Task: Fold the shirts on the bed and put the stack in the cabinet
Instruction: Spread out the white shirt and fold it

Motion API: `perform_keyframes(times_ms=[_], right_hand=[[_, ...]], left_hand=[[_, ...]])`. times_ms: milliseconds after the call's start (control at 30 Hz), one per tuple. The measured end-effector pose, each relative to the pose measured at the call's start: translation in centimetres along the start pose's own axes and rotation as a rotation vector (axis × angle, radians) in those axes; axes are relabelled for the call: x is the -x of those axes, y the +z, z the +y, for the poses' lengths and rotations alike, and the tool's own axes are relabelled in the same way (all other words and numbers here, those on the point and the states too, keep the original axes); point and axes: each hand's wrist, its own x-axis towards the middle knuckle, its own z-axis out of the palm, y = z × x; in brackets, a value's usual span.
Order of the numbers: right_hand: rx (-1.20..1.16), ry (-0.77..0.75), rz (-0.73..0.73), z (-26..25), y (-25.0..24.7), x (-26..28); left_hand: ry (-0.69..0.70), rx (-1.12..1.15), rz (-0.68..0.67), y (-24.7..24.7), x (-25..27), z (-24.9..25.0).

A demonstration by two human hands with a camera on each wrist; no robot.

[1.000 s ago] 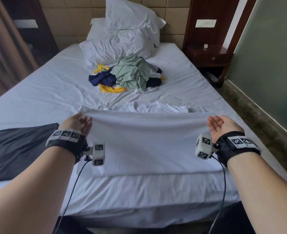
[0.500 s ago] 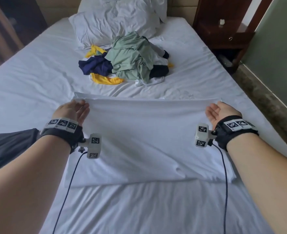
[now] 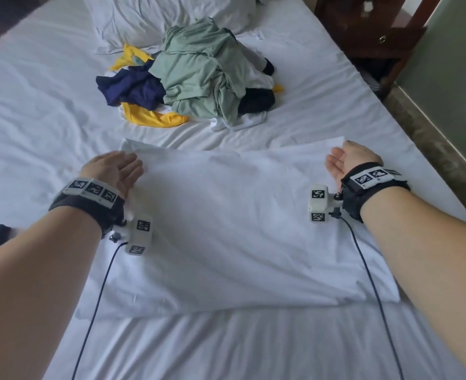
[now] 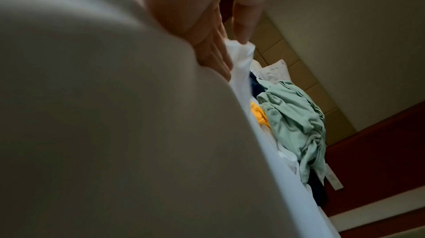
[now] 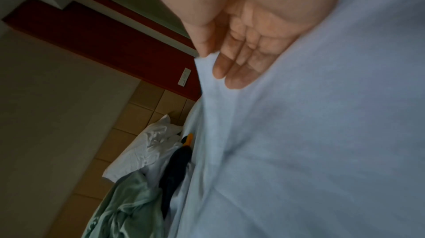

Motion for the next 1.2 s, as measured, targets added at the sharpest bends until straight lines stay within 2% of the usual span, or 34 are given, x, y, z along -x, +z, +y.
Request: perform_keyframes(times_ms=[133,233,300,367,433,567,667,767,867,967,1100,1200], right_hand=[[0.051,-0.091,-0.042,0.3,-0.8,1.4],[0.396,-0.254,-0.085,0.2,-3.2,3.4],[0.598,-0.283,-0.097,0.4,-5.9,4.7],[0.734,-0.281,-0.062,0.4,-8.8,5.7],[0.801,-0.272,-0.009,0.1,-11.8,7.2],[0.934,-0.064,-0.002,0.2,-16.7,10.3],[0.852,0.105,-0.044,1.8,-19.5,12.1],[0.772,0.13,-0.086,3.7,-21.7,13.6],[0.646,0.127,-0.168,4.7,-22.7,14.3],[0.494,0.109,-0.19,5.5,-23.0,14.7],[0.505,0.123,-0.184,5.9,-22.7,15.1],[0.521,0.122,-0.162,5.7,-22.5,15.1]], left_hand=[[0.064,0.006,0.01,-0.7,1.9,0.4],[0.185,-0.237,-0.002,-1.5,5.1,0.6],[0.231,-0.423,0.014,-2.5,7.2,0.1],[0.207,-0.449,0.042,-3.8,8.8,-0.2],[0.137,-0.37,0.047,-5.7,10.2,-0.3],[-0.012,-0.306,0.141,-10.0,11.8,-0.7],[-0.058,-0.361,0.194,-13.4,13.4,-1.8],[-0.103,-0.439,0.205,-16.4,16.0,-3.0],[-0.113,-0.63,0.259,-18.3,17.7,-3.6],[-0.088,-0.722,0.212,-18.5,18.1,-4.1],[-0.034,-0.78,0.172,-18.0,18.1,-4.8],[-0.077,-0.738,0.179,-17.9,18.7,-4.8]])
